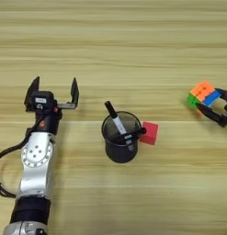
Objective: Move the objects on the table
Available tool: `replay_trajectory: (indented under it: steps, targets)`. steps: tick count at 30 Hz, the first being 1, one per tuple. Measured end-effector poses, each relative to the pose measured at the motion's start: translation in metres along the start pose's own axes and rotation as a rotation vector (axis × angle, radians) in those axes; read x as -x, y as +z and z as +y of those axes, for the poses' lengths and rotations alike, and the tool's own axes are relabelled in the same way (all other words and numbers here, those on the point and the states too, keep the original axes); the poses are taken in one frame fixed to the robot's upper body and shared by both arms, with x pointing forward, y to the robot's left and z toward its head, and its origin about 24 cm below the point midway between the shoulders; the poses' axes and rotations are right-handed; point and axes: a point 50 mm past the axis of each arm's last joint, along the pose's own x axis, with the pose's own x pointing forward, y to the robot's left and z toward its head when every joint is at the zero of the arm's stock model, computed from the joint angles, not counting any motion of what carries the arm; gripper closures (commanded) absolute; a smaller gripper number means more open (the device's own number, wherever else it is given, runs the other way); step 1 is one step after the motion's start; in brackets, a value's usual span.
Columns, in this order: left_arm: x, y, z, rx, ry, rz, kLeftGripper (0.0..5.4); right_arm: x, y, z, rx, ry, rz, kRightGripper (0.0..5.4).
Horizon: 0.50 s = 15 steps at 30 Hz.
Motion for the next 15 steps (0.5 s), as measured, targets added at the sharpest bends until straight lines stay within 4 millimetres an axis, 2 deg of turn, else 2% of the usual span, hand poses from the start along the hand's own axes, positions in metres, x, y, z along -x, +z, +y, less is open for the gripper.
replay_trajectory:
  steps: [8,14,15]
  targets:
    - [0.000,0.001,0.000,0.000,0.001,-0.006,0.00,-0.002,-0.018,0.002,-0.033,-0.003,0.058,2.05]
    - [0.000,0.001,0.000,0.000,0.001,-0.008,0.00,-0.006,-0.018,-0.001,-0.014,-0.006,0.052,2.05]
    - [0.000,0.001,0.000,0.000,0.002,-0.008,0.00,-0.006,-0.019,-0.001,-0.012,-0.006,0.050,1.76]
